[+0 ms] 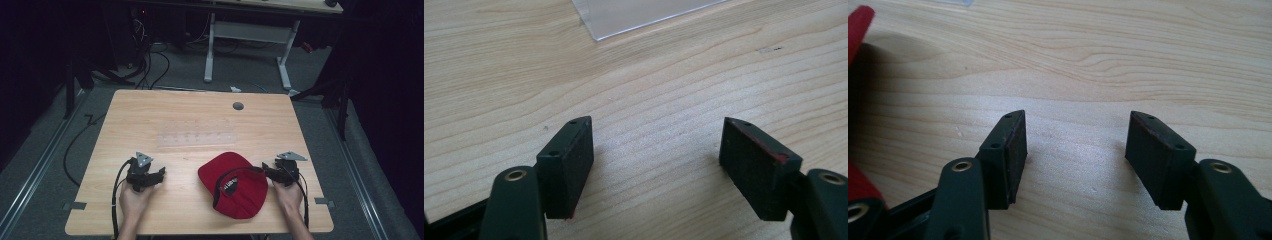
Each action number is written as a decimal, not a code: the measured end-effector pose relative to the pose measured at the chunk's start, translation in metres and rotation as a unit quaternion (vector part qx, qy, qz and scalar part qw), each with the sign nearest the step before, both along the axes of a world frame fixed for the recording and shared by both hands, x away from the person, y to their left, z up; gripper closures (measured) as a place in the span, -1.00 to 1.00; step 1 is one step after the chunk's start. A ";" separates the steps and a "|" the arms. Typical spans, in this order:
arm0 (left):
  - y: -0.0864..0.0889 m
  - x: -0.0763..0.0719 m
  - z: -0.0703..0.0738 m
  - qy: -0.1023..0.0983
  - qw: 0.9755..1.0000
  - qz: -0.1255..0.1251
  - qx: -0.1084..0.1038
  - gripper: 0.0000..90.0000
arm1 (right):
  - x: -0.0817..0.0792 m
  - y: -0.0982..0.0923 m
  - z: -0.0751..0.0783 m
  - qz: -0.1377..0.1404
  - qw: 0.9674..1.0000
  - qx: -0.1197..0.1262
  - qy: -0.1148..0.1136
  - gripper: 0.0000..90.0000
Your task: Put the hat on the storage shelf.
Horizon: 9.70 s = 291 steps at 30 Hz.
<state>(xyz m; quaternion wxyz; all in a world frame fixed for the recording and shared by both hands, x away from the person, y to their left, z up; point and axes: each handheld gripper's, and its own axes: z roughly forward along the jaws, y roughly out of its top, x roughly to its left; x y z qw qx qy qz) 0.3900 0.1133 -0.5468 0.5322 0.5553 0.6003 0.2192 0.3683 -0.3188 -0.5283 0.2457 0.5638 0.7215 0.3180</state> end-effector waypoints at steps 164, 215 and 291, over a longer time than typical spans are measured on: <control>-0.035 -0.036 0.031 -0.053 0.990 -0.132 -0.003 -0.46 | -0.009 0.038 0.069 0.201 0.962 0.183 0.013 0.90; -0.096 -0.057 0.047 -0.130 0.965 -0.216 0.071 -0.49 | 0.009 0.066 0.078 0.210 0.954 0.205 0.063 0.89; -0.091 -0.077 0.066 -0.113 0.931 -0.330 0.106 0.81 | 0.013 0.065 0.081 0.216 0.942 0.249 0.063 0.23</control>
